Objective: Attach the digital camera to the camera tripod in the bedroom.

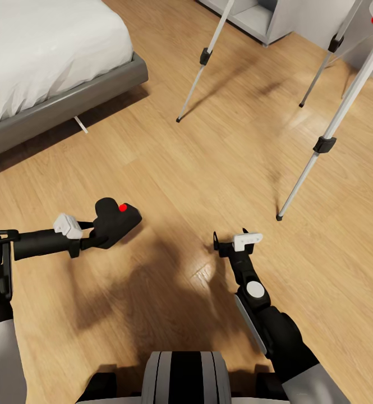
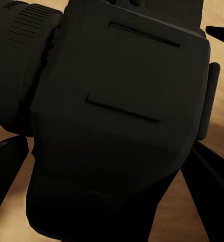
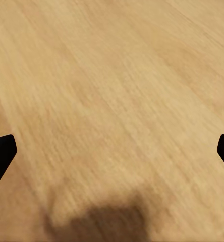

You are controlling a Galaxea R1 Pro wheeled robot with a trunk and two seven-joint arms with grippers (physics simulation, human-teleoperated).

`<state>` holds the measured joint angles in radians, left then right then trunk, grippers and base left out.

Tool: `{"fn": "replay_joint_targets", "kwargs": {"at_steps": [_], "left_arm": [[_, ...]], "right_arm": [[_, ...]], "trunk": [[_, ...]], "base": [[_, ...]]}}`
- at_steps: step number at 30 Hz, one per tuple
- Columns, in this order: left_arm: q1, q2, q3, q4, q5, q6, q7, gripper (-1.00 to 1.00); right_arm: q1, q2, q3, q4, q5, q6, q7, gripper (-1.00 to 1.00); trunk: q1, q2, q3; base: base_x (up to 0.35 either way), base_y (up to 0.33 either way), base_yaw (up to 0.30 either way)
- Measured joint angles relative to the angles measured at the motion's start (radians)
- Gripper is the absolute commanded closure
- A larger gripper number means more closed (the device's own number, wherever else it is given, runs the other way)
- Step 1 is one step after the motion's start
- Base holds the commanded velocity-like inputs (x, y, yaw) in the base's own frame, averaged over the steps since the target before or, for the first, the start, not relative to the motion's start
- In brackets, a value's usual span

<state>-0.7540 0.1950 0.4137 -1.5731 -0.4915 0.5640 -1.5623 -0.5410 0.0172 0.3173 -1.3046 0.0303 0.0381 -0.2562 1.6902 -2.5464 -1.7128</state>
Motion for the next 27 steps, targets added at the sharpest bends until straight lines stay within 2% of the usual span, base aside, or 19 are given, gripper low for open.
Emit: {"fn": "replay_joint_targets", "kwargs": {"at_steps": [5, 6, 8, 13, 18, 20, 27], "left_arm": [[-0.001, 0.0, -0.019, 0.001, -0.002, 0.064, 0.001, 1.0], [-0.002, 0.001, -0.031, -0.001, -0.004, 0.115, 0.001, 1.0], [-0.004, 0.006, -0.047, -0.001, -0.005, 0.174, 0.001, 1.0], [-0.01, 0.044, -0.105, -0.001, -0.007, 0.294, 0.001, 1.0], [-0.012, 0.061, -0.148, -0.002, -0.007, 0.322, 0.001, 1.0], [-0.012, 0.064, -0.157, -0.002, -0.008, 0.311, 0.001, 1.0], [-0.012, 0.067, -0.166, -0.003, -0.008, 0.272, 0.001, 1.0]], "right_arm": [[0.0, 0.0, 0.0, -0.001, -0.001, 0.003, 0.0, -1.0], [0.0, -0.001, 0.0, -0.001, -0.001, 0.003, 0.0, -1.0], [0.0, -0.001, 0.0, -0.002, -0.001, 0.003, 0.0, -1.0], [0.0, -0.001, 0.001, -0.002, -0.001, 0.003, 0.0, -1.0], [0.0, -0.001, 0.002, -0.002, -0.001, 0.003, 0.0, -1.0], [0.0, -0.001, 0.002, -0.002, -0.001, 0.004, 0.0, -1.0], [0.0, -0.001, 0.002, -0.003, -0.001, 0.002, 0.0, -1.0]], "trunk": [[0.0, 0.0, 0.0], [0.0, 0.0, 0.0], [0.0, 0.0, 0.0], [0.0, 0.0, 0.0], [0.0, 0.0, 0.003], [0.0, 0.0, 0.004], [0.0, 0.0, 0.007]], "base": [[0.0, 0.0, 0.0], [0.0, 0.0, 0.0], [0.0, 0.0, 0.0], [0.0, 0.0, 0.0], [0.0, 0.0, 0.0], [0.0, 0.0, 0.0], [0.0, 0.0, 0.0]]}}
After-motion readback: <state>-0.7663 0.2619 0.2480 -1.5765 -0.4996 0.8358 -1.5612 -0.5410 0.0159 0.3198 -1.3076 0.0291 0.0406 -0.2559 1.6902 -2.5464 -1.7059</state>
